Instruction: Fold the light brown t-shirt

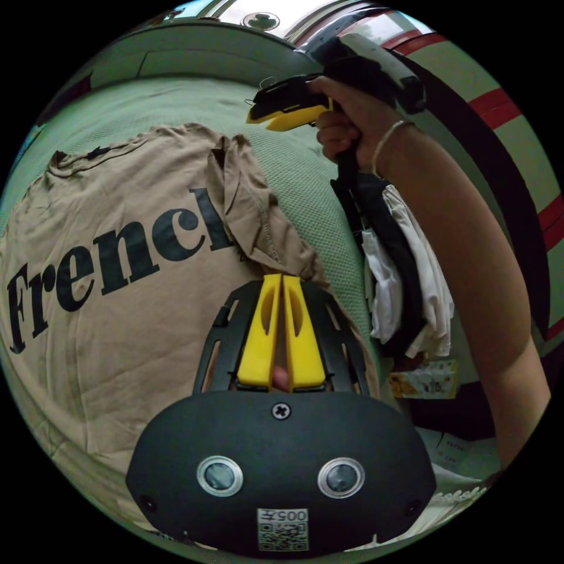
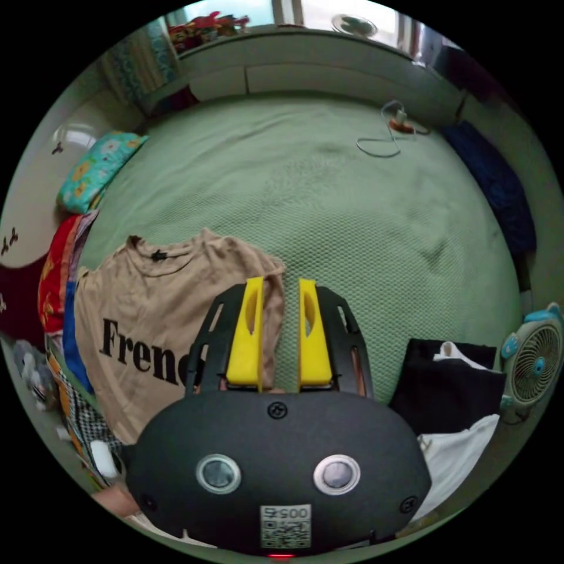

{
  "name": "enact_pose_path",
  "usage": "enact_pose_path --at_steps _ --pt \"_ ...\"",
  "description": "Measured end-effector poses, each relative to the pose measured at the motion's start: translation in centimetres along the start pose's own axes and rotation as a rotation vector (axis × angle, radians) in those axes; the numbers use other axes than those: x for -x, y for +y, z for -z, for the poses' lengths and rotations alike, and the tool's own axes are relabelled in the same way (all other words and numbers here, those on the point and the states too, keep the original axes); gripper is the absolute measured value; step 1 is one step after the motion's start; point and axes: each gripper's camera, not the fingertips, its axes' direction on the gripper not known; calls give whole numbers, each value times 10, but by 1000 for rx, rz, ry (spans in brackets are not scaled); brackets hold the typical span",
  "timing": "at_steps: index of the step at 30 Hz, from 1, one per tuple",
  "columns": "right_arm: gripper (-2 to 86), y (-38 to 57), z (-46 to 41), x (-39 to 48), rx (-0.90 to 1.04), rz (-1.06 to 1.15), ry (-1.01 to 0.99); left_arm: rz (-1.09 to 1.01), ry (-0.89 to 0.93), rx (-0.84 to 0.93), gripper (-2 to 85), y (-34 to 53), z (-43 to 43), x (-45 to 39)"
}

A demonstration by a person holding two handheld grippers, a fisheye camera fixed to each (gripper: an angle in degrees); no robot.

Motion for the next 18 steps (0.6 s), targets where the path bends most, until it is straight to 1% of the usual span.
enact_pose_path --at_steps 3,5,6,7,8,10,11,14,15,18 --pt "81 0 9 4 -35 -17 67 -10 -18 -1 -5 4 6 -5" --pt "74 -1 10 6 -29 -11 15 -16 -28 0 -5 6 10 -7" --pt "73 -1 6 13 9 33 -51 -19 -35 -1 -5 7 13 -9" --pt "76 0 1 24 54 87 -75 -21 -38 -1 -5 8 14 -9" --pt "77 1 -2 30 69 108 -62 -23 -43 -1 -5 9 17 -11" --pt "71 6 -16 52 89 146 62 -26 -49 2 -5 11 22 -12" --pt "68 7 -21 56 101 151 82 -29 -57 7 -5 13 25 -13" --pt "21 6 -38 70 135 142 70 -23 -56 3 -5 17 35 -13" --pt "-3 4 -41 74 135 132 99 -22 -56 4 -5 18 39 -13" --pt "-14 -2 -33 83 92 106 138 -17 -65 -4 -5 22 50 -12"
